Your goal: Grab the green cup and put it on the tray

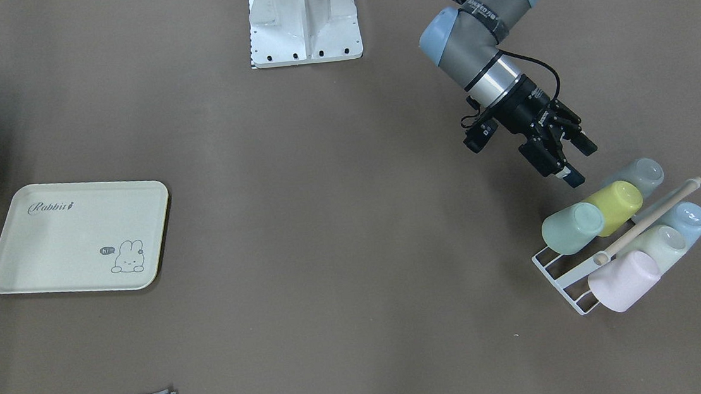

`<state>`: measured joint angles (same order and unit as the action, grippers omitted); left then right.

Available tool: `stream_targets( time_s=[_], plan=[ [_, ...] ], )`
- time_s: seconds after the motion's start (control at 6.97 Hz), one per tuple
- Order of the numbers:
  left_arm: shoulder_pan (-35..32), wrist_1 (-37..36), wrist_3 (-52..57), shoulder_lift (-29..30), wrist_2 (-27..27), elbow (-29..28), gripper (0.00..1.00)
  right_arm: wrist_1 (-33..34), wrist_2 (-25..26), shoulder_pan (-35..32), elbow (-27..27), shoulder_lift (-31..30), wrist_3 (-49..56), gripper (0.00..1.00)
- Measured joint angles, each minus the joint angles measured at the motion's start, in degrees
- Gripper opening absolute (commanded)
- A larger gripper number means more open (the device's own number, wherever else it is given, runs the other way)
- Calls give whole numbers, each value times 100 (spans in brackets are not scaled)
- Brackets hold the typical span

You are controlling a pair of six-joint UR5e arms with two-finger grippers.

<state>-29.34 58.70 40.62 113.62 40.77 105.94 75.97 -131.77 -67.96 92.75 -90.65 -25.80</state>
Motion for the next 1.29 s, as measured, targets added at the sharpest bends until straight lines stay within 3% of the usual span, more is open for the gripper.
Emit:
stream_targets(
  time_s=[0.29,0.57,0.72,1.29],
  plan=[
    [73,45,450,-32,-304,-237,98,-472,76,412,-234,94,-582,92],
    [106,87,1143,80,-816,-366,98,-844,116,579,-526,131,-723,76],
    [115,107,1297,114,-943,-457,98,-940,112,615,-611,147,-779,64],
    [137,784,1403,135,-1321,-1322,98,-991,97,704,-715,238,-870,59]
  ],
)
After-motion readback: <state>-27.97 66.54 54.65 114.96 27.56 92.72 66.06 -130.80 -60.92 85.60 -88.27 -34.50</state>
